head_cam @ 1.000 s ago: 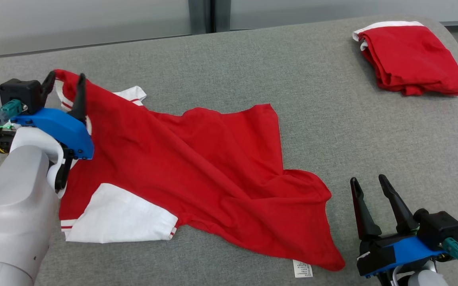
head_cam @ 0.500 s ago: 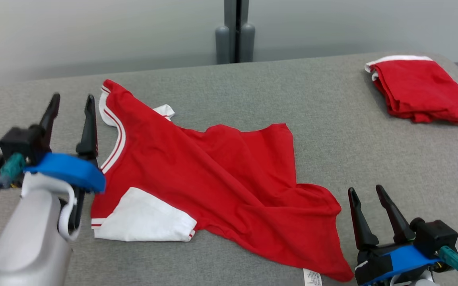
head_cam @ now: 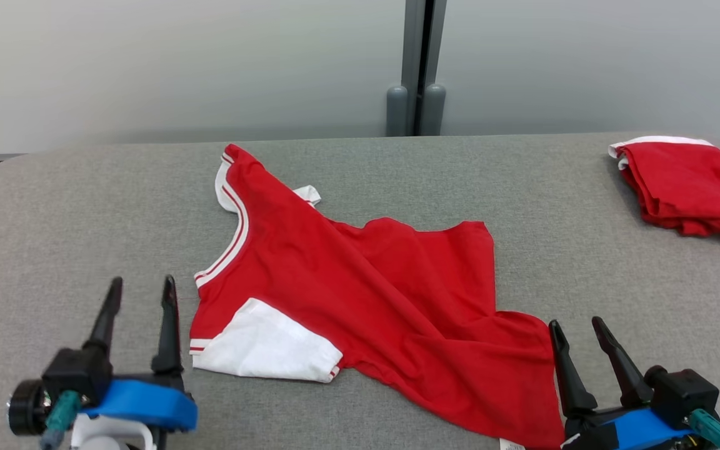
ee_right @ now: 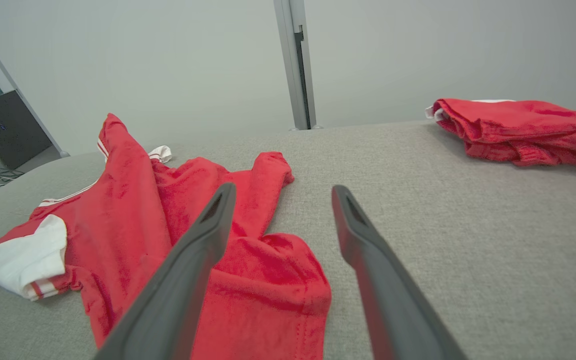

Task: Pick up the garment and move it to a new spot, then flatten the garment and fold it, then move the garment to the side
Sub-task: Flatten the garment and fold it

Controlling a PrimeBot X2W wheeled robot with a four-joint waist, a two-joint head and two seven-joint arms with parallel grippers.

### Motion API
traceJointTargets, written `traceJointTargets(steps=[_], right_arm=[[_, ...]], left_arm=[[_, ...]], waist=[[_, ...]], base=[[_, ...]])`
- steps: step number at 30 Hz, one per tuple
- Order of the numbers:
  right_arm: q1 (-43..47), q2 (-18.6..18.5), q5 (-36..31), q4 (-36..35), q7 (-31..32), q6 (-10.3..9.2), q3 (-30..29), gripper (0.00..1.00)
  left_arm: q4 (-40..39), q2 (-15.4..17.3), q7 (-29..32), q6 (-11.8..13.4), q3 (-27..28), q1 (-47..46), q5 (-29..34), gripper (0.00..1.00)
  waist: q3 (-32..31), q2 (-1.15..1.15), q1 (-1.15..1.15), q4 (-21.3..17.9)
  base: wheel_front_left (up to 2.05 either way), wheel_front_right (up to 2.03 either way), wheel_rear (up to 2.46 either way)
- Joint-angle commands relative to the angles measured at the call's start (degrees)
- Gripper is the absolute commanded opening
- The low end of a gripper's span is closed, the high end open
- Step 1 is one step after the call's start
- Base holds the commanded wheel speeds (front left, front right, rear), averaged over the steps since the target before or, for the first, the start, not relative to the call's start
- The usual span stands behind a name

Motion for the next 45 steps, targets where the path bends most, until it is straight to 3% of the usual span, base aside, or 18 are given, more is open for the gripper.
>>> traceJointTargets(steps=[1,7,20,31,45], right_arm=[[0.68,-0.26,0.14,-0.06,-0.16,0.03,-0.25,1.00],[1.91,0.13,0.18,0.23,-0.16,0.03,0.01,1.00],[2.57,0.30,0.52,0.74,-0.16,0.03,0.74,1.00],[0.26,-0.68,0.85,0.80,-0.16,0.03,2.11,1.00],[-2.11,-1.33,0.81,0.13,-0.16,0.03,2.01,1.00]], left_arm=[[-0.77,-0.71,-0.14,-0.18,0.32,1.37,1.03,1.00],[-2.50,-3.64,-0.14,-0.88,3.55,6.63,3.55,1.00],[-1.10,-5.56,-0.13,-3.03,6.11,8.47,7.47,1.00],[10.10,-3.50,-0.14,-4.78,0.43,-2.51,7.08,1.00],[25.92,1.18,-0.14,-4.69,-11.09,-13.86,0.55,1.00]], waist=[[-0.24,0.01,0.00,0.36],[-1.62,0.01,0.00,1.08],[-2.50,0.01,0.00,0.50],[0.59,0.01,0.00,-2.14],[6.19,0.01,0.00,-5.69]], base=[[0.00,0.00,0.00],[0.00,0.00,0.00],[0.00,0.00,0.00],[0.00,0.00,0.00],[0.00,0.00,0.00]])
